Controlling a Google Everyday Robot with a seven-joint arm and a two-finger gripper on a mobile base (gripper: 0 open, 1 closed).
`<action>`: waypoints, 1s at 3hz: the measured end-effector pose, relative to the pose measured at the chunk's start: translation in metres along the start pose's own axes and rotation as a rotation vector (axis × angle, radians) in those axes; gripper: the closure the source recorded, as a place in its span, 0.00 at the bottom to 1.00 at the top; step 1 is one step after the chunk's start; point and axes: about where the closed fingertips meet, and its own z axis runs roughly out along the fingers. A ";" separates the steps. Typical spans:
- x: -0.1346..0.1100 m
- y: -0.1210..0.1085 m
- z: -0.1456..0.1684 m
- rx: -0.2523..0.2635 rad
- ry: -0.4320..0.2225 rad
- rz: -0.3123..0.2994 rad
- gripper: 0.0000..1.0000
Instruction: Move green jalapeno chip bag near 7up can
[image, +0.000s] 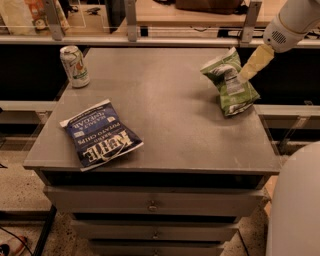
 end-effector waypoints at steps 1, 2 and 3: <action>0.006 -0.008 0.006 -0.007 -0.013 0.024 0.00; 0.006 -0.004 0.005 -0.041 -0.042 0.019 0.00; 0.004 0.004 -0.004 -0.056 -0.050 0.004 0.00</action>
Offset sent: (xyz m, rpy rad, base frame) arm -0.0060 -0.0087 0.0057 0.1087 0.0068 0.0359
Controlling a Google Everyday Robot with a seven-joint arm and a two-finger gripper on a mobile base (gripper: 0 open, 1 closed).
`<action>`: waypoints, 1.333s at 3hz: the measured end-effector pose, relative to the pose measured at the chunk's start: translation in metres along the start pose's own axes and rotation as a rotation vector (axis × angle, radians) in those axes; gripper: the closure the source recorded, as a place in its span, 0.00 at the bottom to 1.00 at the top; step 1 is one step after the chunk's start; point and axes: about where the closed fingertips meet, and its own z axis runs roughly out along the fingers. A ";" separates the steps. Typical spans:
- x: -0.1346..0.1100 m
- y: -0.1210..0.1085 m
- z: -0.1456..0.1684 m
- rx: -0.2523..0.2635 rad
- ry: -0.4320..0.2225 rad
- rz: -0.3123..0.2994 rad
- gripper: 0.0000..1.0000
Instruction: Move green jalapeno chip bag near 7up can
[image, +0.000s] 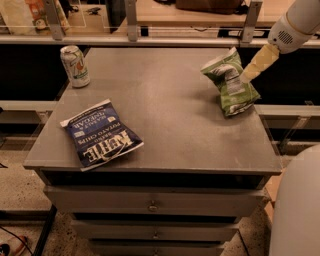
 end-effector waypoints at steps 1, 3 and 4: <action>-0.004 0.015 -0.002 -0.037 -0.006 -0.014 0.00; -0.012 0.036 0.029 -0.087 0.037 -0.029 0.00; -0.012 0.042 0.048 -0.105 0.054 -0.026 0.00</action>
Offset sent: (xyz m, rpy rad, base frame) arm -0.0233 0.0486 -0.0128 0.0195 0.0928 0.0898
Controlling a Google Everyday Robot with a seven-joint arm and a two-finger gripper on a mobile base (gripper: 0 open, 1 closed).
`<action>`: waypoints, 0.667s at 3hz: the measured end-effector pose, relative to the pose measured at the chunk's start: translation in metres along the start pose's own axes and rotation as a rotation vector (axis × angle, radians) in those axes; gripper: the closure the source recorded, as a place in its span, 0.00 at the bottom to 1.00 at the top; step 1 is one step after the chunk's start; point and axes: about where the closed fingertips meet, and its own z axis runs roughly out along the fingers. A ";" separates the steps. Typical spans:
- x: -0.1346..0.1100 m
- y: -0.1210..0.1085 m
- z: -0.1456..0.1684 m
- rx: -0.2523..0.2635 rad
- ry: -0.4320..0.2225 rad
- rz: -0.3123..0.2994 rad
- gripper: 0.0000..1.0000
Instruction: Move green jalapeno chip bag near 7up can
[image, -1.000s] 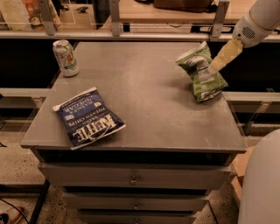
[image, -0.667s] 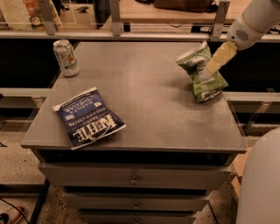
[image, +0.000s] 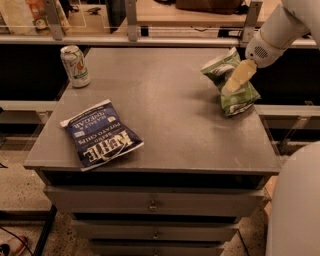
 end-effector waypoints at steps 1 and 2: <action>0.005 0.004 0.016 -0.016 0.011 -0.009 0.08; 0.010 0.009 0.024 -0.026 0.017 -0.039 0.26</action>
Offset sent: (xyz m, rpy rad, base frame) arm -0.0180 0.0036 -0.0327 -0.0211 0.0181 0.0814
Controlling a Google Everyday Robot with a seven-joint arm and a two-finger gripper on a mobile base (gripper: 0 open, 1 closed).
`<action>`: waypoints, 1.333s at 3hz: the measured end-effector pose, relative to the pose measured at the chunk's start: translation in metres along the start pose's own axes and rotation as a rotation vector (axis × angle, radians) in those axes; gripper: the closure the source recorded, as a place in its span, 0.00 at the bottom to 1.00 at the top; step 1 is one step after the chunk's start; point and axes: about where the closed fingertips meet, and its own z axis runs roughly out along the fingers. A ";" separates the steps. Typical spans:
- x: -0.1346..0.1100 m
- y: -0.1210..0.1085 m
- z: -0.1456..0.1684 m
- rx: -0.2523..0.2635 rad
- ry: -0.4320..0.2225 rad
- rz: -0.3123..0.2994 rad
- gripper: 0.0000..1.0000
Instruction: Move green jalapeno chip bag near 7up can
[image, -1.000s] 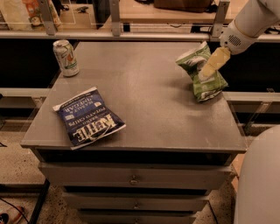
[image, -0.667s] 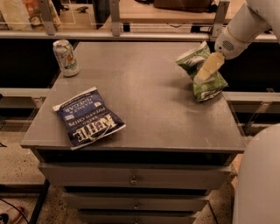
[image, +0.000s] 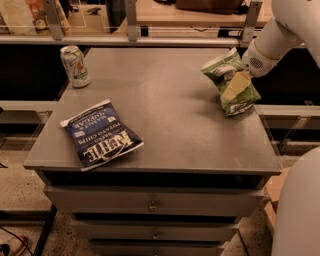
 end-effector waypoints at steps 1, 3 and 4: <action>0.001 0.006 0.003 -0.006 0.012 -0.041 0.49; 0.000 0.006 0.010 -0.011 0.013 -0.042 0.96; 0.000 0.006 0.009 -0.011 0.013 -0.042 1.00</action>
Offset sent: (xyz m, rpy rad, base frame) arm -0.0041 0.0031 -0.0036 -0.0151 0.0009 0.0358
